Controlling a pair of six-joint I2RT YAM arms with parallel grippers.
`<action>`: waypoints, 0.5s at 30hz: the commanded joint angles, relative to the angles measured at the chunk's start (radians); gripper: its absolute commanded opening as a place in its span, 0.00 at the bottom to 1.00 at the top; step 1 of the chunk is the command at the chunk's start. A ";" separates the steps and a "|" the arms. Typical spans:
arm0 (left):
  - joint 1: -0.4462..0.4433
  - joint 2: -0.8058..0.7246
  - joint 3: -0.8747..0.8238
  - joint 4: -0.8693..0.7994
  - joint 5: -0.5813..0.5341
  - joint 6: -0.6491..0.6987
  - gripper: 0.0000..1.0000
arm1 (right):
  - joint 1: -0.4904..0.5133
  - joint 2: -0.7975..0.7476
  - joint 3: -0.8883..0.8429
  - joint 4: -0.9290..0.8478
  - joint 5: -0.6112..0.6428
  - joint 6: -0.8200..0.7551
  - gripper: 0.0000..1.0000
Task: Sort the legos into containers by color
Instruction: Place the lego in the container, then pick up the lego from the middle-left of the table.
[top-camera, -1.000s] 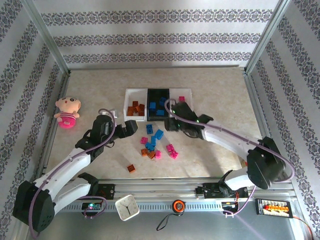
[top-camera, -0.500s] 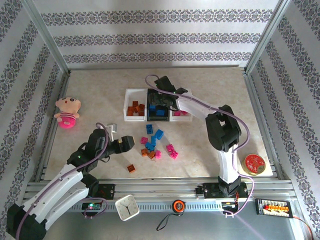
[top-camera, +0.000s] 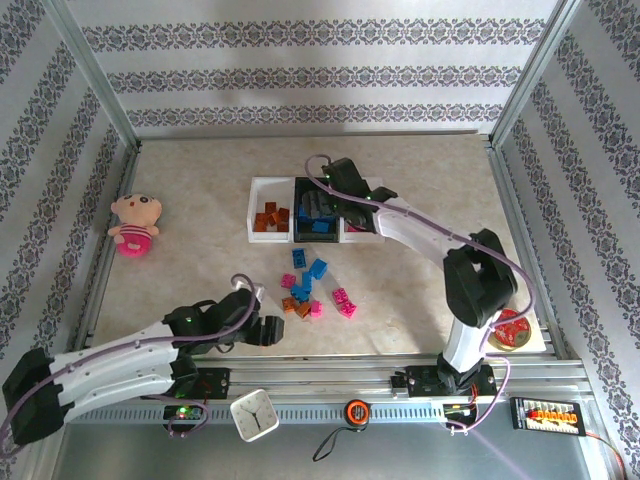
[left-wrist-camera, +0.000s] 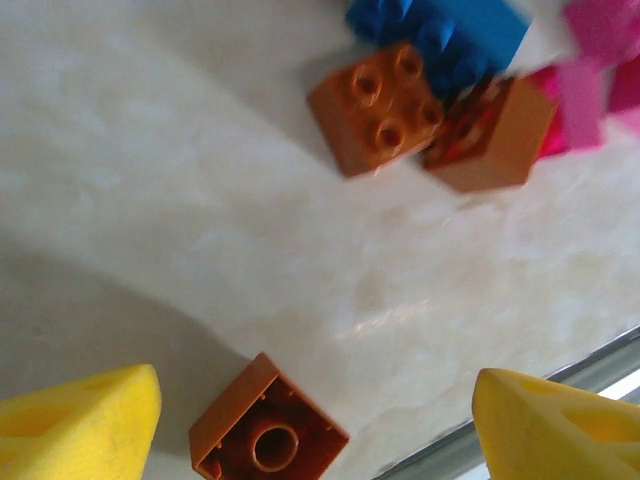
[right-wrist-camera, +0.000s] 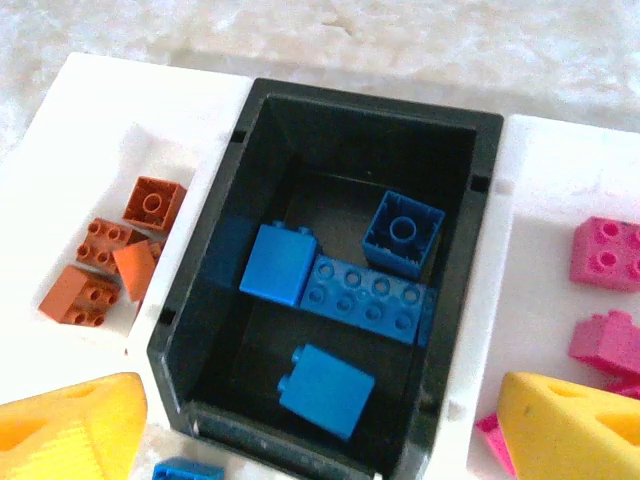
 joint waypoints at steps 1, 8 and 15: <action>-0.054 0.093 0.028 -0.005 -0.080 -0.032 0.77 | 0.011 -0.059 -0.087 0.047 0.001 0.029 0.91; -0.120 0.237 0.048 0.023 -0.117 -0.040 0.60 | 0.006 -0.178 -0.235 0.077 0.019 0.052 0.91; -0.152 0.274 0.061 0.065 -0.118 -0.046 0.42 | -0.013 -0.276 -0.349 0.089 0.037 0.081 0.91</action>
